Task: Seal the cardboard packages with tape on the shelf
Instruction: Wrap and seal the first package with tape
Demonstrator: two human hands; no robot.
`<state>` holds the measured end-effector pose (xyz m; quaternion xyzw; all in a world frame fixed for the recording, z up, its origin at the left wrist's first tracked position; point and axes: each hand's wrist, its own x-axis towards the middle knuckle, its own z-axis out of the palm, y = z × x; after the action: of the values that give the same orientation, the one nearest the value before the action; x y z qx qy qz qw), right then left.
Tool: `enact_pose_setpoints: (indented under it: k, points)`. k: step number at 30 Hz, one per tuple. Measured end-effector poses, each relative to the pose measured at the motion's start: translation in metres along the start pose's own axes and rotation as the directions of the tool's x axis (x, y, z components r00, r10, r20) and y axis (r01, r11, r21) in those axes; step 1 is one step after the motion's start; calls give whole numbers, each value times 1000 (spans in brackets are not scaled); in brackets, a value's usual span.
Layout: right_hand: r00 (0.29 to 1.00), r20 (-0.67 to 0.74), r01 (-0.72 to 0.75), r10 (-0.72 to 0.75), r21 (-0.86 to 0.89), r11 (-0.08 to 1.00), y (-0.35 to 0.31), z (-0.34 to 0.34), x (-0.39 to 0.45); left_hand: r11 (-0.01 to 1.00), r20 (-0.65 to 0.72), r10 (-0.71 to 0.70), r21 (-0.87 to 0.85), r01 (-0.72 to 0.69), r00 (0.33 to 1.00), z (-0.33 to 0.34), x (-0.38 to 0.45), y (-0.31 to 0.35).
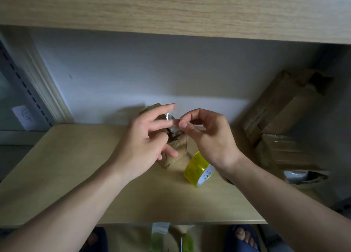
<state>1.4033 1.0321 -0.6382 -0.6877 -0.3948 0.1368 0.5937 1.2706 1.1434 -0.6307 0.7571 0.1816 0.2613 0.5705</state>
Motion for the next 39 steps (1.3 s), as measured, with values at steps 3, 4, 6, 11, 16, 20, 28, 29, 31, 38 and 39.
enact_pose_setpoints:
  k: [3, 4, 6, 11, 16, 20, 28, 29, 31, 38, 39]
  points:
    - [998, -58, -18, 20, 35, 999, -3, 3, 3, 994, -85, 38, 108, -29, 996, -7, 5, -4]
    - [996, -84, -39, 44, 63, 997, -3, 1, 6, 993, -139, 33, 120, -17, 990, -12, 8, -6]
    - [990, -90, -99, 111, 136, 986, -3, -3, 10, 986, -256, 36, 165, 7, 966, -25, 15, -14]
    - [977, -16, -205, 213, 210, 956, -1, -9, 11, 898, -186, 212, 424, -116, 959, -33, 21, -31]
    - [976, -1, -212, 217, 217, 953, 2, -10, 13, 801, -5, 296, 546, -246, 955, -14, 23, -35]
    - [980, 8, -199, 201, 181, 963, 4, -10, 14, 687, 123, 254, 676, -268, 959, -10, 30, -48]
    - [991, 47, -124, 125, -20, 992, 11, -14, 12, 646, 149, 325, 687, -334, 934, -36, 36, -66]
    - [993, 54, -102, 105, -50, 994, 11, -15, 13, 627, 149, 340, 700, -342, 929, -35, 34, -67]
    - [995, 76, -55, 65, -120, 991, 8, -17, 14, 593, 153, 357, 725, -350, 921, -34, 30, -68]
    - [988, 142, 102, -51, -375, 922, -4, -6, 33, 602, 165, 428, 681, -417, 889, -42, 29, -74]
    - [987, 151, 112, -55, -397, 911, -7, -4, 36, 623, 138, 424, 672, -399, 895, -45, 30, -74]
